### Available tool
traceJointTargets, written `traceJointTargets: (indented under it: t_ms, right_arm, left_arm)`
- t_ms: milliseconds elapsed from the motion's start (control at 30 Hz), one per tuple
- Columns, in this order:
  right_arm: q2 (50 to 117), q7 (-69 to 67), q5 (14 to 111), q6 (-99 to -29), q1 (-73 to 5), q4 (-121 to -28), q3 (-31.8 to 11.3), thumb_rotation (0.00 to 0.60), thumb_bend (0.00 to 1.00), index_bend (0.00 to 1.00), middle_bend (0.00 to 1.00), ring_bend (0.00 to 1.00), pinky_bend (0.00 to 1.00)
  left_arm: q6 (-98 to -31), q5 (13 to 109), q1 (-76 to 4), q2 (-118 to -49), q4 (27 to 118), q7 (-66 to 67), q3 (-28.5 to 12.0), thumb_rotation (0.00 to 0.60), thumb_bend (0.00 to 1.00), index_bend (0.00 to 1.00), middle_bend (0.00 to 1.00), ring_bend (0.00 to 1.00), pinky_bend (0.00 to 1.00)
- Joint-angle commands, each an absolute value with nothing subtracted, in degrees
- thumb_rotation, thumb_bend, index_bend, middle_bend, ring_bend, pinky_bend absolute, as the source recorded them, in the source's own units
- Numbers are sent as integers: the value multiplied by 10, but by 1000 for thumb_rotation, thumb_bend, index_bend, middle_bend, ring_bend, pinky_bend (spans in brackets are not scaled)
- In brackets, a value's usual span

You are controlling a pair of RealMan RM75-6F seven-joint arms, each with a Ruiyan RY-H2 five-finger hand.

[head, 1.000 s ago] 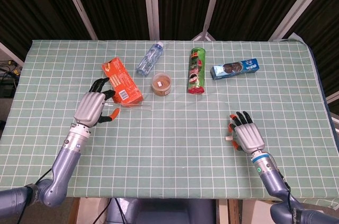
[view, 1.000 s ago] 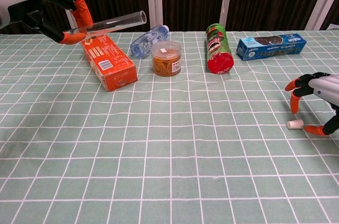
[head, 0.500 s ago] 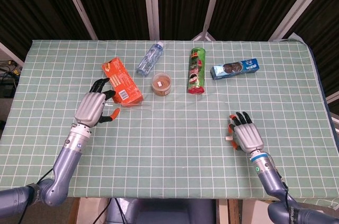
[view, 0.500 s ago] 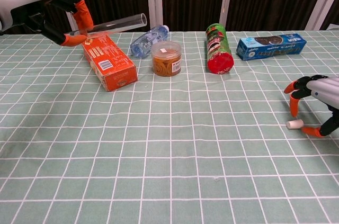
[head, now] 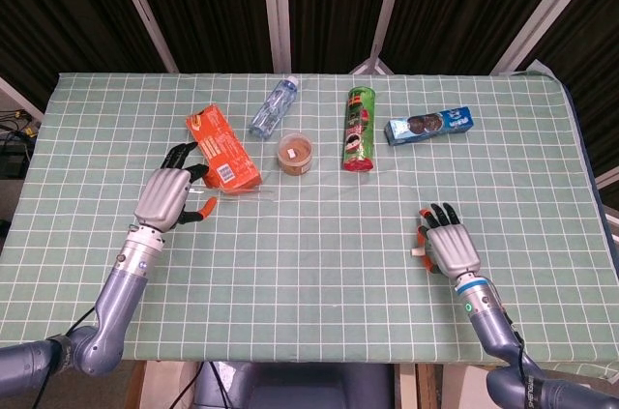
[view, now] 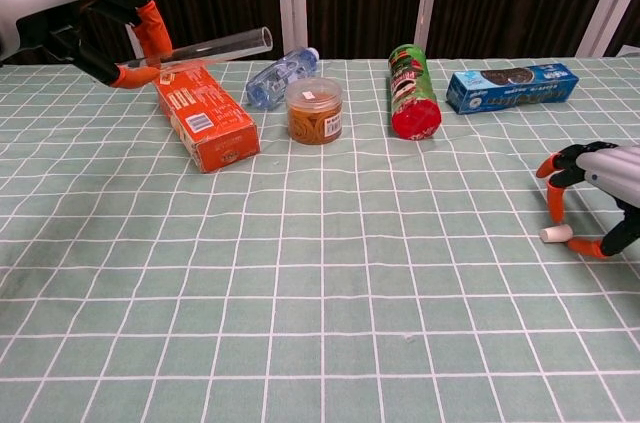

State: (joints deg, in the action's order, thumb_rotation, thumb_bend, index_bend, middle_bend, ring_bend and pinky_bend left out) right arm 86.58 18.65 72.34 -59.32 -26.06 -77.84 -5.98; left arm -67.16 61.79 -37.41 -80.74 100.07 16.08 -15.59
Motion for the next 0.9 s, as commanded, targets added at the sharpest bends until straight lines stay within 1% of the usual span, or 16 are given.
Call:
traceJointTargets:
  t_ms: [33,167,333,633,800,900]
  right_arm:
    - [867,186,723,-593,-261,-778,-59,600,336,512,182,68,0]
    - [868,187,721,-593,-261,-776,-57,600,343,529,182,69,0]
    - [866,184,723,-598,-261,-780,-57,600,412,569,187,73,0]
    - [853,179,740,-621,-259,-795,-60,600,420,585,194,76,0]
    - [841,171,756,-648,-261,-803,-74,600,420,585,199,76,0]
    - [829,169,769,-669,-267,-810,-90,600,421,585,200,77,0]
  left_arm:
    - [-671,617,-374,-807,1000,161,-155,600,679,551,485,66,0]
    - [-672,617,-373,-808,999,160,-154,600,678,550,485,66,0]
    - [-673,617,-374,-810,998,159,-154,600,678,548,485,66,0]
    - [-672,616,-380,-820,994,156,-157,600,679,547,485,66,0]
    - [-669,619,-390,-843,976,145,-164,600,679,545,485,66,0]
    - [-665,624,-401,-869,951,129,-172,600,679,545,485,66,0]
